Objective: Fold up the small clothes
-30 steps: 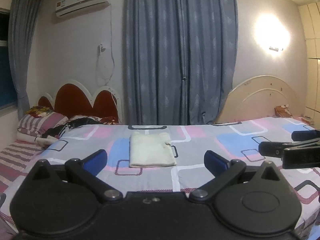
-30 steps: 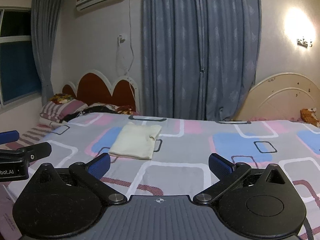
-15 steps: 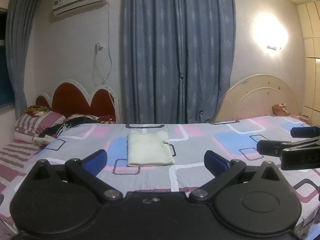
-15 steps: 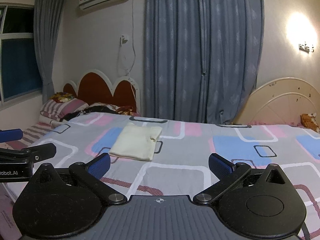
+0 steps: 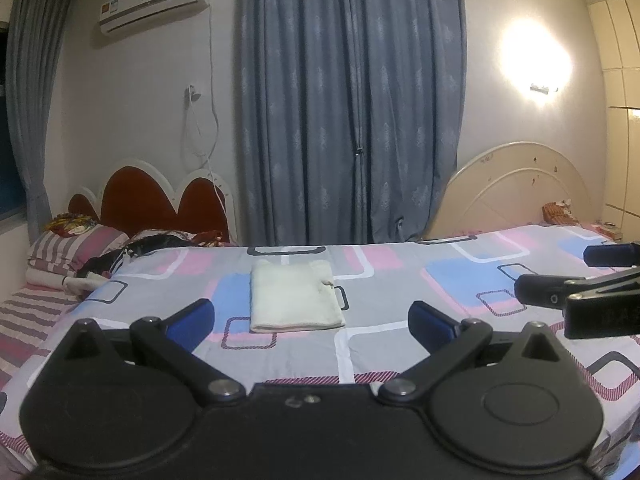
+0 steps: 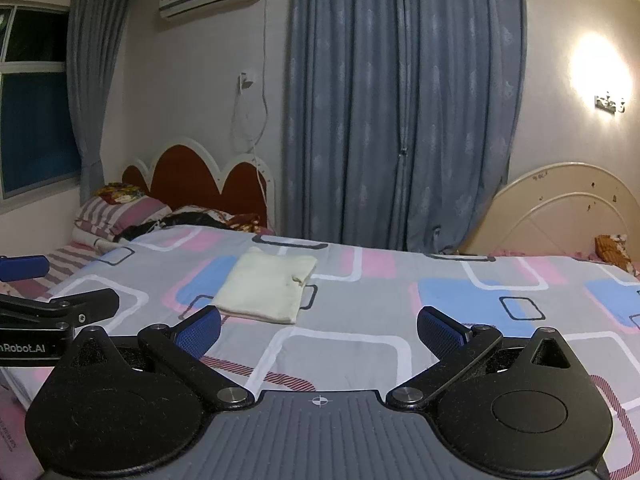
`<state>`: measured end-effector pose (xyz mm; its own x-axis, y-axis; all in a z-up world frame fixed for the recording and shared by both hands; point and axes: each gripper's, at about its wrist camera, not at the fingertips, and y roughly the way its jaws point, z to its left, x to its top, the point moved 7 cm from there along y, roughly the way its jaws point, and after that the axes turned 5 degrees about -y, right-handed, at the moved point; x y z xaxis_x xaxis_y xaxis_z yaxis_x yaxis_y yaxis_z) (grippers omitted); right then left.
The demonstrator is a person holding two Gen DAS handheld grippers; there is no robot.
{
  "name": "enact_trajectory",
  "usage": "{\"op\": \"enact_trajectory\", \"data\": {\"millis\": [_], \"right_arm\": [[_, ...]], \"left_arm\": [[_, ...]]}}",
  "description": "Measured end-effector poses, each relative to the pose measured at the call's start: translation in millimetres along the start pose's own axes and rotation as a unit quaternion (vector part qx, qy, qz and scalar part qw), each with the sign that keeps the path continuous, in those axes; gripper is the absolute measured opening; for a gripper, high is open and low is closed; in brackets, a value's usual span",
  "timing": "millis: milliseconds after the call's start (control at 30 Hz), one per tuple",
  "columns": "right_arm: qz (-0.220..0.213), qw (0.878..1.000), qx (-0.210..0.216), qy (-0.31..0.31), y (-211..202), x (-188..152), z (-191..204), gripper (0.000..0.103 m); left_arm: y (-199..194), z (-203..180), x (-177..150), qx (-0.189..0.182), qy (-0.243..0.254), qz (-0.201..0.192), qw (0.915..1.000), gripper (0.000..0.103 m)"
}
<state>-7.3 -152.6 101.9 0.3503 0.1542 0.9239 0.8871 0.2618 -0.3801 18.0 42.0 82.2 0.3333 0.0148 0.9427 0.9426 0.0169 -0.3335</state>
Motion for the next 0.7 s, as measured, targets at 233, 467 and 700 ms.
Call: {"op": "enact_trajectory", "data": {"millis": [233,467,700], "right_arm": [[0.002,1.0,0.002,-0.001,0.5,-0.4,-0.2,0.103],[0.002,1.0,0.005,-0.005,1.5,-0.6,-0.1,0.103],[0.003,1.0,0.007,-0.01,4.3,-1.6,-2.1,0.103]], "left_arm": [[1.2,2.5,-0.4,0.001,-0.004,0.002,1.0,0.103],[3.3,2.9,0.8,0.004,-0.005,0.001,1.0,0.103],[3.0,2.2,0.4,0.004,-0.004,0.002,1.0,0.103]]}}
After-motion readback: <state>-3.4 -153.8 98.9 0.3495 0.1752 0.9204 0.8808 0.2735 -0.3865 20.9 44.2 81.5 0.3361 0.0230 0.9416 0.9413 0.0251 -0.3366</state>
